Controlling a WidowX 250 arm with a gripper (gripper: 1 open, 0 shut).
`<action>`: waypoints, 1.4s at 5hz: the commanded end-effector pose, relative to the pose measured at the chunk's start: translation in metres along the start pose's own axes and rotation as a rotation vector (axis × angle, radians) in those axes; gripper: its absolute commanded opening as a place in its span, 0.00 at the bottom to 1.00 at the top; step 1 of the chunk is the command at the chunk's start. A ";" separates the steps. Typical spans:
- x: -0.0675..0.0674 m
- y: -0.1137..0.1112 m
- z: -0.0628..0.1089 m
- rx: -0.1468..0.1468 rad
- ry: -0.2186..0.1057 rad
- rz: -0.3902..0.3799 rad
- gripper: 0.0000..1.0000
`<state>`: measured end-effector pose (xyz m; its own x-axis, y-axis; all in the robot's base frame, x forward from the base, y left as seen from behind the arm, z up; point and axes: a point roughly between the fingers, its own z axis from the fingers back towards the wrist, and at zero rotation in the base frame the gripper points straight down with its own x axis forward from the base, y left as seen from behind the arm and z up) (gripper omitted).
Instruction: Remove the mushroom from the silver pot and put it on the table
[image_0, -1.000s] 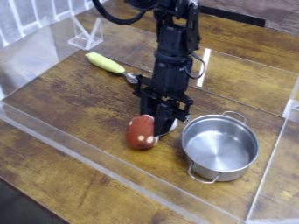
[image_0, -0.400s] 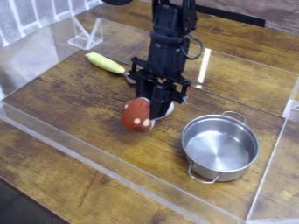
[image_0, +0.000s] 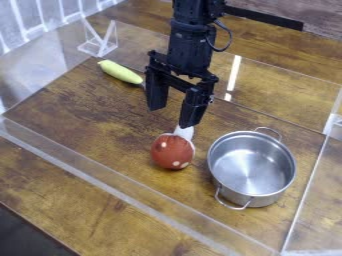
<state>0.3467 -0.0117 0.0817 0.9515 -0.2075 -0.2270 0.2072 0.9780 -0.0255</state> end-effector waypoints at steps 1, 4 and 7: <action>-0.005 0.008 0.035 0.010 -0.109 0.024 1.00; -0.007 0.008 0.032 0.013 -0.110 0.030 1.00; -0.008 0.009 0.037 0.022 -0.120 0.032 1.00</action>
<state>0.3465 -0.0109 0.0841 0.9573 -0.2006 -0.2082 0.2010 0.9794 -0.0195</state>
